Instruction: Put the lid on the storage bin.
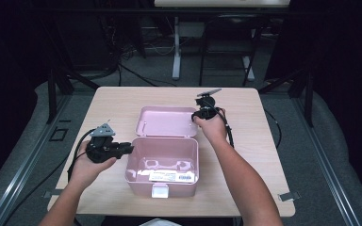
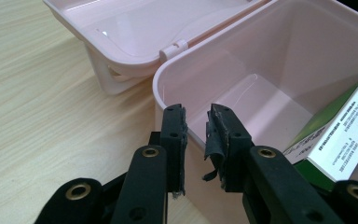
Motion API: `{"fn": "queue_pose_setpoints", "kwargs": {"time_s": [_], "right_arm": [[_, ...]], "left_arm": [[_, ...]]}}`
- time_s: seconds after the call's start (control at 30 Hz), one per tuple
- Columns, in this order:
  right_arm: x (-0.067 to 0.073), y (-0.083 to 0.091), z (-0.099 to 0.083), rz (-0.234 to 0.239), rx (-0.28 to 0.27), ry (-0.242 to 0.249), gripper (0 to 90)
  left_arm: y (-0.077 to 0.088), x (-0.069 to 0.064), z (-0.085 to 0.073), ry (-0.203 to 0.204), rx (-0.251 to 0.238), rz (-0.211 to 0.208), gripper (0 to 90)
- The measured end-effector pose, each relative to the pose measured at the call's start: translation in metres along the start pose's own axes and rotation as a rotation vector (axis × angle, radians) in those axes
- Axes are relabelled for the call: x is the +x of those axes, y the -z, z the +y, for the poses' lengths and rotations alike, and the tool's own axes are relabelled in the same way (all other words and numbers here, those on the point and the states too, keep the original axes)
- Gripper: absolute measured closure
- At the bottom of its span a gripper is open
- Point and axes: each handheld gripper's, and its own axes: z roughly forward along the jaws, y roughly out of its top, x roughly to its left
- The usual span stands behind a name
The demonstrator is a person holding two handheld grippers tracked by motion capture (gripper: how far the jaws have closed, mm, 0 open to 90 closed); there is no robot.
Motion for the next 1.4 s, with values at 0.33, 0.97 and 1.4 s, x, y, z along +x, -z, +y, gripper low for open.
{"fn": "queue_pose_setpoints", "kwargs": {"time_s": [0.33, 0.97, 1.4], "right_arm": [[0.001, -0.002, 0.001, -0.016, 0.012, -0.046, 76.3], [0.008, 0.008, 0.005, -0.049, -0.010, -0.041, 80.0], [0.011, 0.019, 0.010, -0.049, -0.029, -0.037, 81.9]], "left_arm": [[0.000, 0.000, 0.000, 0.002, 0.000, 0.000, 75.8], [0.000, -0.001, 0.000, 0.010, -0.003, 0.003, 75.9], [0.000, -0.001, 0.000, 0.013, -0.003, 0.004, 76.0]]}}
